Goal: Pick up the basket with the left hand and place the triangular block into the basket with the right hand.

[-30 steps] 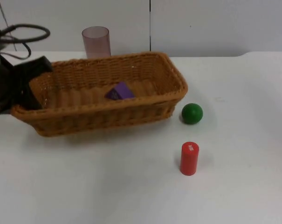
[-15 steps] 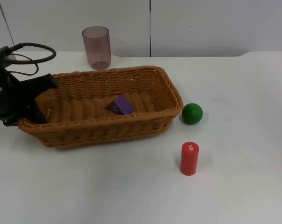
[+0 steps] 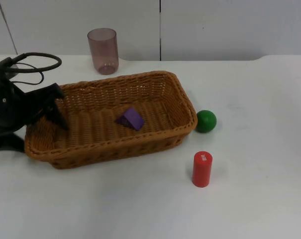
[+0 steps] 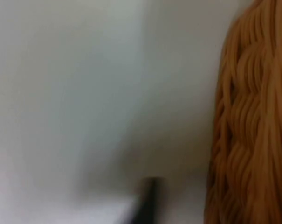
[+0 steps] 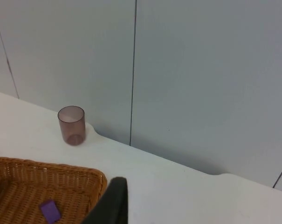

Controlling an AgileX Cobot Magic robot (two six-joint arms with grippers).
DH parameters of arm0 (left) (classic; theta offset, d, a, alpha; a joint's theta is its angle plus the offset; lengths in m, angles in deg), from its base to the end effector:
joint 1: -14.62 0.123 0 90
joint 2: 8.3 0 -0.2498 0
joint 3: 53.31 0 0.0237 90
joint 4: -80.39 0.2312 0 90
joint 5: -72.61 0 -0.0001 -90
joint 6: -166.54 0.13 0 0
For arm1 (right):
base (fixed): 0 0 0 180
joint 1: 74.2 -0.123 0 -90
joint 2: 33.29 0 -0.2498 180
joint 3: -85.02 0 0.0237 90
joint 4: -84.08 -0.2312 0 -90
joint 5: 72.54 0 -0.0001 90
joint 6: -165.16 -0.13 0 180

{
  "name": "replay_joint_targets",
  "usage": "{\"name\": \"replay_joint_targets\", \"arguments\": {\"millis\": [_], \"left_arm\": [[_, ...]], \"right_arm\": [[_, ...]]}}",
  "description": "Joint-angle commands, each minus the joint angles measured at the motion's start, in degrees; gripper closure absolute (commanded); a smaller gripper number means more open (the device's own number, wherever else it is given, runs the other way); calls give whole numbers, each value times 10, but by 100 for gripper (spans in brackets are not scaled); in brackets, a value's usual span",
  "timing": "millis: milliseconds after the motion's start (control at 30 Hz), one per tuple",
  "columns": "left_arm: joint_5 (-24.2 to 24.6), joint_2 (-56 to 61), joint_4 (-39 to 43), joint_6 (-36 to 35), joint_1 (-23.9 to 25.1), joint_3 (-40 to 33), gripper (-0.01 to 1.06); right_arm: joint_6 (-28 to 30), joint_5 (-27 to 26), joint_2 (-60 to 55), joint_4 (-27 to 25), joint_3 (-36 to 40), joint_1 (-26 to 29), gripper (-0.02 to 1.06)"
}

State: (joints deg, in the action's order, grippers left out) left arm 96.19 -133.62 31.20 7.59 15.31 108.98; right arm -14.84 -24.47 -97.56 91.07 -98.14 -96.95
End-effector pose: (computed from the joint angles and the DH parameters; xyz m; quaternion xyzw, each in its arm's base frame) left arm 0.3473 -0.0353 0.0407 -0.1942 0.9524 -0.1861 0.1437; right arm 0.1935 0.0684 0.4383 -0.1672 0.7962 0.0547 0.5789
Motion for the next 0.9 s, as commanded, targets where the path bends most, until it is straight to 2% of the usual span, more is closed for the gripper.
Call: {"name": "replay_joint_targets", "arguments": {"millis": [0, 167, 300, 367, 433, 467, 533, 600, 867], "left_arm": [[11, 8, -8, -4, 0, 1, -1], [23, 28, -7, -4, 0, 1, 0], [30, 67, 32, -8, -3, 1, 0], [17, 116, 132, -70, -13, 1, 0], [4, 155, 188, -114, -19, 1, 0], [4, 155, 188, -114, -19, 1, 0], [-1, 221, 274, -169, -32, 1, 0], [1, 274, 305, -178, -43, 1, 0], [3, 438, 323, -179, -57, 1, 0]], "right_arm": [[0, -2, 3, 4, -1, 3, 0], [0, -2, 3, 4, -1, 3, 0], [0, -2, 3, 4, -1, 3, 0], [0, -2, 3, 4, -1, 3, 0], [-6, -2, 3, 4, -1, 3, 0], [-6, -2, 3, 4, -1, 3, 0], [-6, -2, 3, 4, -1, 3, 0], [-8, -2, 3, 3, -1, 3, 0], [-21, -2, 3, 4, -1, 3, 0]]}}
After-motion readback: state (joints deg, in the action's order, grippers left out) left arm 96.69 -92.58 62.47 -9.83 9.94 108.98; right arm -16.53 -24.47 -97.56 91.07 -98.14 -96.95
